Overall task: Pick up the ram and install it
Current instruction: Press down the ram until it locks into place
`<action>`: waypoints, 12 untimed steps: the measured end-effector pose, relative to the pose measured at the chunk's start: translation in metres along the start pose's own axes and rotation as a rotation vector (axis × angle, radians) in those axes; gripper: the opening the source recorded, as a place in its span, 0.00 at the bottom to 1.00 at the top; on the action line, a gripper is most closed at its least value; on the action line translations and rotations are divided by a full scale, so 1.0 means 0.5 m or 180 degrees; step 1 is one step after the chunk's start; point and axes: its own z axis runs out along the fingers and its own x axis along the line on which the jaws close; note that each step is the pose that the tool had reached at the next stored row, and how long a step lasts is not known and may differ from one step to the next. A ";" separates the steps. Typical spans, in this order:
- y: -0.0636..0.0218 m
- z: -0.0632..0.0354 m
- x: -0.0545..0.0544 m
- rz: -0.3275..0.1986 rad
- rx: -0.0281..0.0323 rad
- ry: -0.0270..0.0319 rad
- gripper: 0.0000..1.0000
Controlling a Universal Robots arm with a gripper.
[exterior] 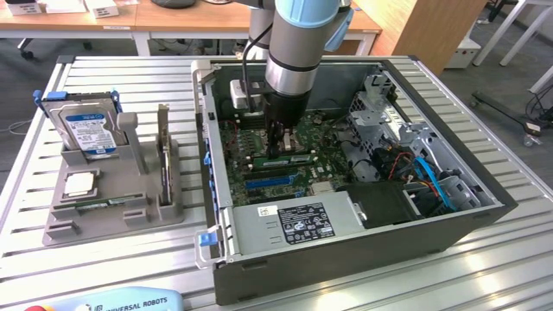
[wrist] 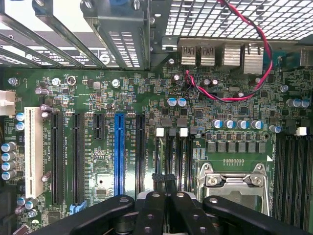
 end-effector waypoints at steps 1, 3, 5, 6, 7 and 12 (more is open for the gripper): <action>0.000 0.000 0.000 0.0000 0.0000 0.0000 0.10; 0.000 0.000 0.000 0.0000 0.0000 0.0000 0.10; 0.000 0.000 0.000 0.0000 0.0000 0.0001 0.10; 0.000 0.001 0.000 0.0000 0.0000 0.0000 0.10; 0.000 0.001 0.000 0.0000 0.0000 0.0000 0.10; 0.000 0.001 0.000 0.0000 0.0000 0.0000 0.10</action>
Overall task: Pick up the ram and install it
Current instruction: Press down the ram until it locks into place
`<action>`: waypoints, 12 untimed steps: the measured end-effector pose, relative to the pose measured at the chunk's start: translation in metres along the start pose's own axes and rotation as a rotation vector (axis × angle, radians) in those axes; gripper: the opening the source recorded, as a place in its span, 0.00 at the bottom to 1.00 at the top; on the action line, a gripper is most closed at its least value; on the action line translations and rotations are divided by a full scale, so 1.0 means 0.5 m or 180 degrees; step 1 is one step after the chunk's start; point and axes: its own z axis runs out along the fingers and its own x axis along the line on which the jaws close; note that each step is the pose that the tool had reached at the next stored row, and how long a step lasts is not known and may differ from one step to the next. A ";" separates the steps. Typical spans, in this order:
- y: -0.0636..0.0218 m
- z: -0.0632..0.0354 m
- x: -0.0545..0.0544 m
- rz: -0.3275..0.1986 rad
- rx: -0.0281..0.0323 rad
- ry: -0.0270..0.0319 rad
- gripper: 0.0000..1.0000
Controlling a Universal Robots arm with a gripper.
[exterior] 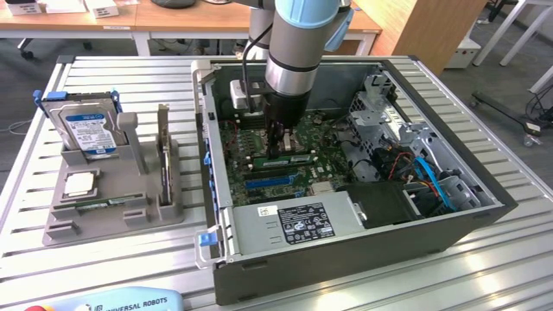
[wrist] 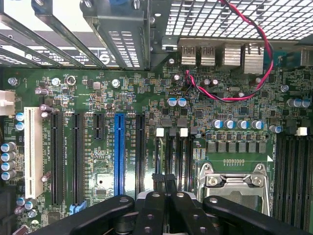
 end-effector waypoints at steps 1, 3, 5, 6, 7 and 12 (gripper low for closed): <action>0.000 0.000 0.000 0.0000 0.0000 0.0000 0.10; 0.000 0.001 0.000 0.0000 0.0000 -0.0001 0.10; 0.000 0.001 0.000 0.0000 0.0000 0.0000 0.10; 0.000 0.001 0.000 0.0000 0.0000 0.0000 0.10; 0.000 0.001 0.000 0.0000 0.0000 0.0000 0.10; 0.000 0.002 0.000 0.0000 0.0000 0.0000 0.10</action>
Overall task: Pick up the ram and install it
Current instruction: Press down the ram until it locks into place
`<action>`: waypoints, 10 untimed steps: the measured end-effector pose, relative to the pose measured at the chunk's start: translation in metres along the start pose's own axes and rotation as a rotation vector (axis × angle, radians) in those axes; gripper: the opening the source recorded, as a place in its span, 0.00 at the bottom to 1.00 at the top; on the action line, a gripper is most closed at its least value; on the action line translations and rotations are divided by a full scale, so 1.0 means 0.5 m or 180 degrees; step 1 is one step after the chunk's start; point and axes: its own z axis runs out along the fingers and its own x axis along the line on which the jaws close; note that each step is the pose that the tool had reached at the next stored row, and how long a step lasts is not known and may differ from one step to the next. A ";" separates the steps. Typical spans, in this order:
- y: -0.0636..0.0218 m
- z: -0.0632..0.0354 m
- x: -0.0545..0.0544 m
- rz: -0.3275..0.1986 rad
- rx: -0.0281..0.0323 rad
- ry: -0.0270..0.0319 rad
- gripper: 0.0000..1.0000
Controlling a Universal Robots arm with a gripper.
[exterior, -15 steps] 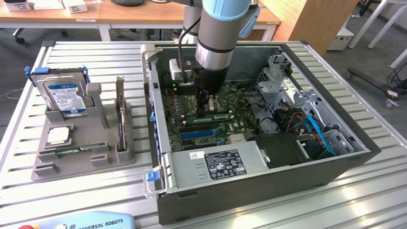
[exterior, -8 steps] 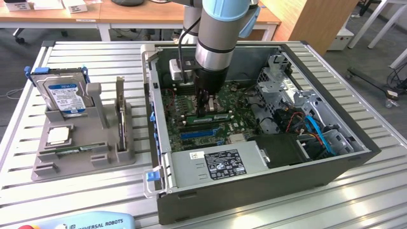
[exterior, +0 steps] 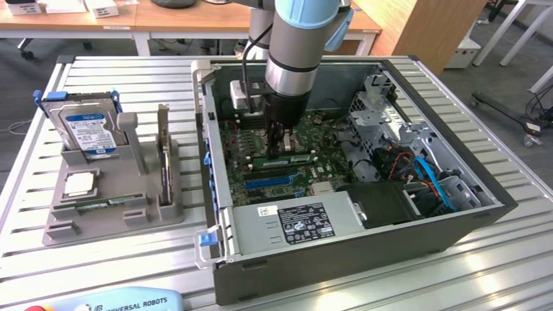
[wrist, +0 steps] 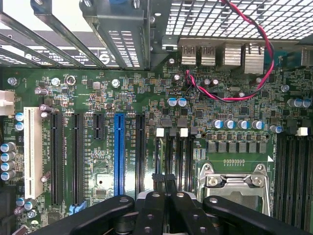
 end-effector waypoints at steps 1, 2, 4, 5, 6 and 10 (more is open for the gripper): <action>0.000 0.000 0.000 0.0000 0.0000 0.0000 0.10; 0.000 0.000 0.000 0.0000 0.0000 0.0000 0.10; 0.000 0.000 0.000 0.0000 0.0000 0.0000 0.10; 0.000 0.000 0.000 0.0000 0.0000 0.0000 0.10; 0.000 0.000 0.000 0.0000 0.0000 0.0000 0.10; 0.000 0.001 0.000 0.0000 0.0000 0.0000 0.10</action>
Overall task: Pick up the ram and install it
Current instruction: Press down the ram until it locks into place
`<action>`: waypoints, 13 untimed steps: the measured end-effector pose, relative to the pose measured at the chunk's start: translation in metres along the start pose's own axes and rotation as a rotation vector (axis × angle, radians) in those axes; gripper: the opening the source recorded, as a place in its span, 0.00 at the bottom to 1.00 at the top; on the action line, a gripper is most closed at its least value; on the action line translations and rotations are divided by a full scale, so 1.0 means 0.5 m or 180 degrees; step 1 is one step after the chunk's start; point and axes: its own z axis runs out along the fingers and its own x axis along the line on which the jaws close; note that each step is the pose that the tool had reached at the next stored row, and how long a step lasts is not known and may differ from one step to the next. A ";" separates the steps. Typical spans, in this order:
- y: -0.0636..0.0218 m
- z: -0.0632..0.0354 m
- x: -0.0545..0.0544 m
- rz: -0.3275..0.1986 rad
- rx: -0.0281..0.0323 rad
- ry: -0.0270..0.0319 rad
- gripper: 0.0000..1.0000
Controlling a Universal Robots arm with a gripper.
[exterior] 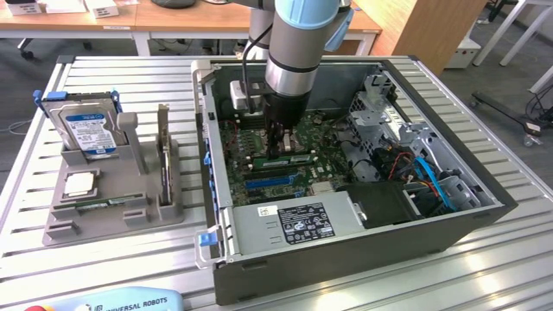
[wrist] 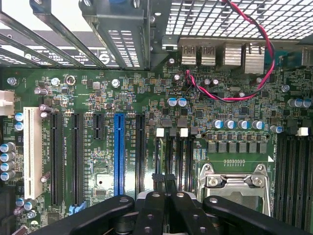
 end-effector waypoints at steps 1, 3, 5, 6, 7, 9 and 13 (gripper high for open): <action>0.000 0.000 0.000 0.0000 0.0000 0.0000 0.10; 0.000 0.000 0.000 0.0000 0.0000 0.0000 0.10; 0.000 0.000 0.000 0.0000 0.0000 0.0000 0.10; 0.000 0.001 0.000 0.0000 0.0000 0.0000 0.10; 0.000 0.001 0.000 0.0000 0.0000 0.0000 0.10; 0.000 0.001 0.000 0.0000 0.0000 0.0001 0.10; 0.000 0.001 0.000 0.0000 0.0000 0.0000 0.10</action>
